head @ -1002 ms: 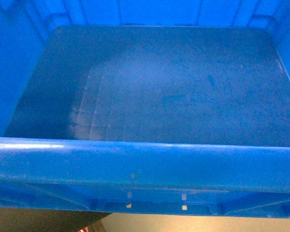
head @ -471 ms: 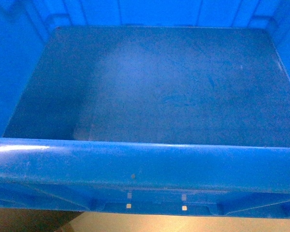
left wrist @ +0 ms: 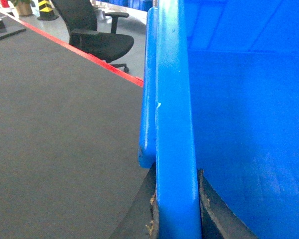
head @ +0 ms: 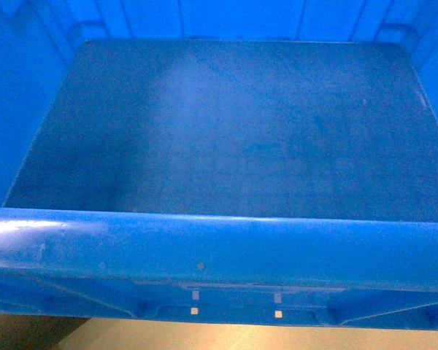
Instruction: Place box next to blue box on left shelf
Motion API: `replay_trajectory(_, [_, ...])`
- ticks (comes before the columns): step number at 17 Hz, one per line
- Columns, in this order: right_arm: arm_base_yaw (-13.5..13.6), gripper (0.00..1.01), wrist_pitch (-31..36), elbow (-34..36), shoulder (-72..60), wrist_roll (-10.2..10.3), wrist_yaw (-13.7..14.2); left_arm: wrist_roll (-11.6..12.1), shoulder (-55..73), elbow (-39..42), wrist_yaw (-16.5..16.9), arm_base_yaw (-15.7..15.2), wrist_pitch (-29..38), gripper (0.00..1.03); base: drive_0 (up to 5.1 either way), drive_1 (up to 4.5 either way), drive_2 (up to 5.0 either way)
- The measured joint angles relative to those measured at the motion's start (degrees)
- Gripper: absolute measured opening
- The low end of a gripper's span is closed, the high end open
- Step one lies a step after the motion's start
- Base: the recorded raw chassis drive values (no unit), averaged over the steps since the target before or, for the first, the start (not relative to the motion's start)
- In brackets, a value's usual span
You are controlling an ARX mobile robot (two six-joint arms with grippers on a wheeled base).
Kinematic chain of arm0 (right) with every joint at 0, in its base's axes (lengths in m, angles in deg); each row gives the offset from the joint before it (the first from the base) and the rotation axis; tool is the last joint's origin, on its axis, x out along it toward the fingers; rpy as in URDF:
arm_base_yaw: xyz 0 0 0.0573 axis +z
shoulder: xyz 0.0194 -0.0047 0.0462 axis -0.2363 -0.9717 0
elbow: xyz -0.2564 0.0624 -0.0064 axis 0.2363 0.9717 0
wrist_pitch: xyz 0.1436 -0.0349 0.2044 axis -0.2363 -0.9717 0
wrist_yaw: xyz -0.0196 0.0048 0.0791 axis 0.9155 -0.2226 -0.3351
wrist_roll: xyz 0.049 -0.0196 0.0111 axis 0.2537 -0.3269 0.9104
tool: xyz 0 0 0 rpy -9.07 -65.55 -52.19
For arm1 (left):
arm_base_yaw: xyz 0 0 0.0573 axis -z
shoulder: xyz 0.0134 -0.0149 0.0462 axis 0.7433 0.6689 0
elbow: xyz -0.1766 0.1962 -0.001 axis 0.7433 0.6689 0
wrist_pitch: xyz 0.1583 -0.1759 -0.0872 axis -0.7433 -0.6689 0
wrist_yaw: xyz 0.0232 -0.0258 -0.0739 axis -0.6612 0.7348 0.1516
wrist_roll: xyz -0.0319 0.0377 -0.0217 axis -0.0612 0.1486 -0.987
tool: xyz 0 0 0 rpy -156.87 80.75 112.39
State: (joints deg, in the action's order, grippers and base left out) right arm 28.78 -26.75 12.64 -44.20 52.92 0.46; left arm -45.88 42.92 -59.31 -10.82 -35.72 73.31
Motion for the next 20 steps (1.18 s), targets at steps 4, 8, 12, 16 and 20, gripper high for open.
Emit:
replay_trajectory(4, [0.0, 0.08, 0.0, 0.0, 0.0, 0.0, 0.0, 0.0, 0.0, 0.0, 0.0, 0.0, 0.0, 0.09, -0.4, -0.37, -0.4])
replay_trajectory(8, [0.0, 0.08, 0.0, 0.0, 0.0, 0.0, 0.0, 0.0, 0.0, 0.0, 0.0, 0.0, 0.0, 0.09, -1.5, -1.48, -1.5])
replay_trajectory(12, [0.0, 0.08, 0.0, 0.0, 0.0, 0.0, 0.0, 0.0, 0.0, 0.0, 0.0, 0.0, 0.0, 0.09, -1.5, -1.55, -1.5])
replay_trajectory(16, [0.0, 0.08, 0.0, 0.0, 0.0, 0.0, 0.0, 0.0, 0.0, 0.0, 0.0, 0.0, 0.0, 0.09, -1.5, -1.53, -1.5])
replay_trajectory(20, [0.0, 0.08, 0.1, 0.0, 0.0, 0.0, 0.0, 0.0, 0.0, 0.0, 0.0, 0.0, 0.0, 0.09, -1.5, -1.5, -1.5])
